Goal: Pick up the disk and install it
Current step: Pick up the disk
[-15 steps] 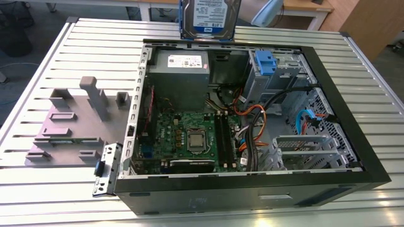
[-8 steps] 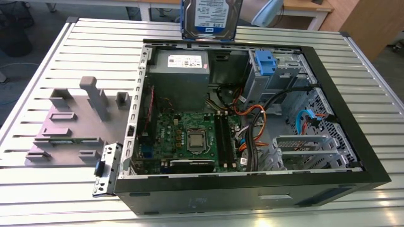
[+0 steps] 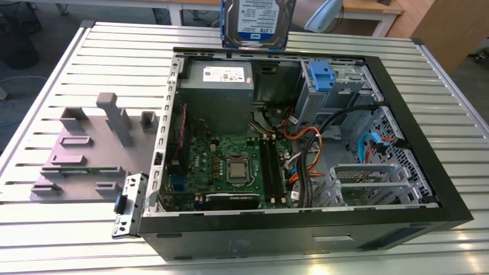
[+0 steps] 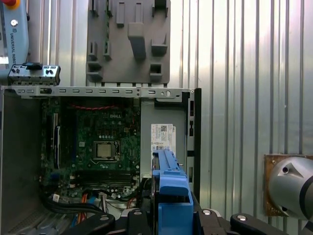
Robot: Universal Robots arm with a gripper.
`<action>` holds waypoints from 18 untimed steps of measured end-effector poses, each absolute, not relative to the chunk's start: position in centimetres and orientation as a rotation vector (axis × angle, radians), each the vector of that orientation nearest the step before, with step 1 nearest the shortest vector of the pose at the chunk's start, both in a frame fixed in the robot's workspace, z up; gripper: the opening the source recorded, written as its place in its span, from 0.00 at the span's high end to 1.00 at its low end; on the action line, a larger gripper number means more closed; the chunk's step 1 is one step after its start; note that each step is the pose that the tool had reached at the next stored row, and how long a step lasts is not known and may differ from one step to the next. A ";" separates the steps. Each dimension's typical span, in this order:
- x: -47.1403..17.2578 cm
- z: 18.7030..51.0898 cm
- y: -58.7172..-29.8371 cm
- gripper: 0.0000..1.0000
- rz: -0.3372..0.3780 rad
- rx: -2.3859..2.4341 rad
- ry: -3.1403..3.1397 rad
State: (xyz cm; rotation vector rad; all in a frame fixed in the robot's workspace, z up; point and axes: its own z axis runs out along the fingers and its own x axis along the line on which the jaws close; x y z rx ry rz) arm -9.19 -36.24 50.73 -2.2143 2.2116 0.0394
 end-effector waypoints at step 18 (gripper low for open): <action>-8.5 50.7 -36.2 0.63 0.039 -2.214 2.212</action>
